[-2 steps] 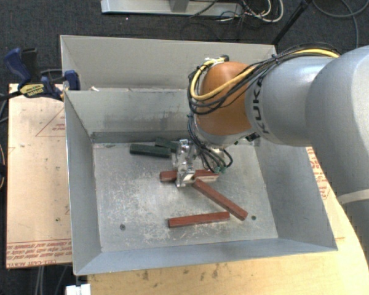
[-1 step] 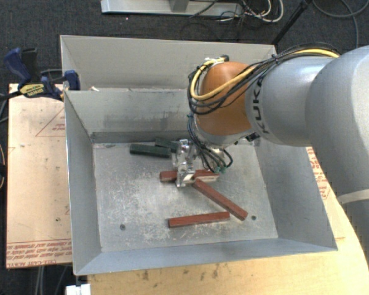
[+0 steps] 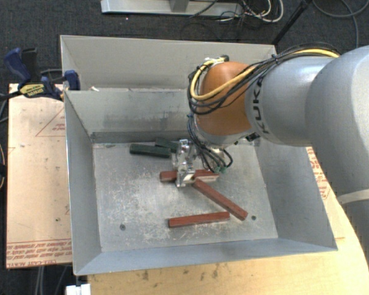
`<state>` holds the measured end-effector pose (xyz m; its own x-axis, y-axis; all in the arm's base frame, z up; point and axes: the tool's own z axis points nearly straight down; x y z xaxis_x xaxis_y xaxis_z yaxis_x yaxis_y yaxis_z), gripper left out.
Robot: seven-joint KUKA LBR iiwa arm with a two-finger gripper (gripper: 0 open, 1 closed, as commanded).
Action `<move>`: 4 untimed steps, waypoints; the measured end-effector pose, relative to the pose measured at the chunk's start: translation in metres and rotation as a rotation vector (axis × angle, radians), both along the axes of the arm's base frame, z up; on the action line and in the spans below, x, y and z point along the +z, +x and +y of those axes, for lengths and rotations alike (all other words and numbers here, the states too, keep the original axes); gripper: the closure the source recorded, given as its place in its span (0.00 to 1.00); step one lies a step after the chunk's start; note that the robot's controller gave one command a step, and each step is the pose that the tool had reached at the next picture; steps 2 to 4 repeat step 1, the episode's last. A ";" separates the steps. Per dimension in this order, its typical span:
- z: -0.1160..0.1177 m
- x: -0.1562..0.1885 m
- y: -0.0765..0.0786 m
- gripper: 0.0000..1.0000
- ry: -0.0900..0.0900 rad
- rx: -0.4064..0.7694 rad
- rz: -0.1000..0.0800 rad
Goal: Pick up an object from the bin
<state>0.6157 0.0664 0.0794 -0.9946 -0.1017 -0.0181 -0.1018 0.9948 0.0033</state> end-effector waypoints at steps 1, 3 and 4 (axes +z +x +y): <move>-0.045 0.132 -0.044 1.00 -0.006 0.123 0.014; -0.045 0.132 -0.044 1.00 -0.006 0.123 0.014; -0.045 0.132 -0.044 1.00 -0.006 0.123 0.014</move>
Offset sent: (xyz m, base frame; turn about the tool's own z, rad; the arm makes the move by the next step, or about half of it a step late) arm 0.0000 0.0000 0.0000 0.0000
